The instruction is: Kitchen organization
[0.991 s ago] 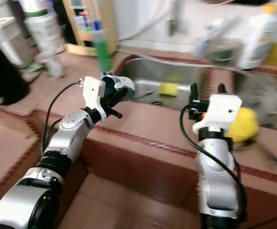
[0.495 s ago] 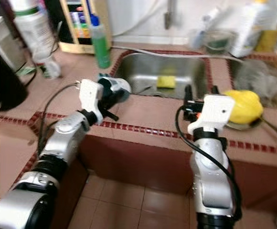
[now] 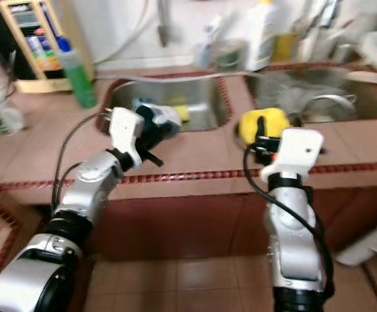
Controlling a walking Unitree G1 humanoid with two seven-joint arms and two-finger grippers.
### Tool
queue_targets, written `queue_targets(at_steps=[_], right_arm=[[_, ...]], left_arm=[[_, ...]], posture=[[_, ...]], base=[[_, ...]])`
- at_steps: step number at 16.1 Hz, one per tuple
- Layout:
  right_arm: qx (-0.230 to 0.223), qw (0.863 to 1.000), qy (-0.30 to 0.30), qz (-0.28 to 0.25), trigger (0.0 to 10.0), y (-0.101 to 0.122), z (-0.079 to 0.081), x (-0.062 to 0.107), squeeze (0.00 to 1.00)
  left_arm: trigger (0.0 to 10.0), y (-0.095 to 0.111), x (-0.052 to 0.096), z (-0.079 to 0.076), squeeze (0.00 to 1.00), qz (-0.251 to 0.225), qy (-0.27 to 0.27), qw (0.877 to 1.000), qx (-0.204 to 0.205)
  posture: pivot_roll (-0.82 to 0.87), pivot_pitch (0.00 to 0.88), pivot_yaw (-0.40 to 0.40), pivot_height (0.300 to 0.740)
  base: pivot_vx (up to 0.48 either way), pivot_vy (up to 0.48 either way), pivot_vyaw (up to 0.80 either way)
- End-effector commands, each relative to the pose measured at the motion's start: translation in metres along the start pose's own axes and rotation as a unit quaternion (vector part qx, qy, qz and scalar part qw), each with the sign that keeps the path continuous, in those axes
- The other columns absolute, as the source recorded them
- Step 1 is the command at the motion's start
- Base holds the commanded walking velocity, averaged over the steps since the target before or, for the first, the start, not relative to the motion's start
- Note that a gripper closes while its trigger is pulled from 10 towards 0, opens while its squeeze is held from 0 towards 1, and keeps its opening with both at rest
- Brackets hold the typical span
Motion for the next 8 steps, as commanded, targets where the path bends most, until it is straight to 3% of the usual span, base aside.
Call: queue_targets(at_steps=[1, 4, 8], right_arm=[[-0.004, 1.0, 0.015, -0.014, 10.0, 0.006, 0.009, 0.001, 0.0], [-0.003, 1.0, 0.025, -0.01, 10.0, 0.002, 0.012, 0.004, 0.0], [0.003, 0.998, 0.058, -0.003, 10.0, -0.004, 0.024, 0.012, 0.0]], left_arm=[[10.0, 0.006, 0.003, 0.006, 0.0, -0.004, -0.002, 1.0, -0.008], [10.0, 0.007, 0.001, 0.004, 0.0, -0.003, -0.005, 1.0, -0.02], [10.0, 0.008, -0.001, 0.004, 0.0, -0.002, -0.01, 1.0, -0.018]], posture=[[-0.17, 0.008, 0.083, 0.74], [-0.17, 0.008, 0.081, 0.74], [-0.18, 0.013, 0.081, 0.74]], base=[[0.0, 0.0, 0.0], [0.0, 0.0, 0.0], [0.293, 0.0, 0.0]])
Point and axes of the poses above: a point about 5 cm out from each wrist's last joint towards the gripper, its own x axis pointing back from the gripper into the wrist, its own y axis along the axis of the wrist's last joint, z = x × y, the point moved 5 cm from there along -x, pointing out of the wrist towards the gripper, and after that the axes turned 9 degrees about x, right-handed, at the moved point
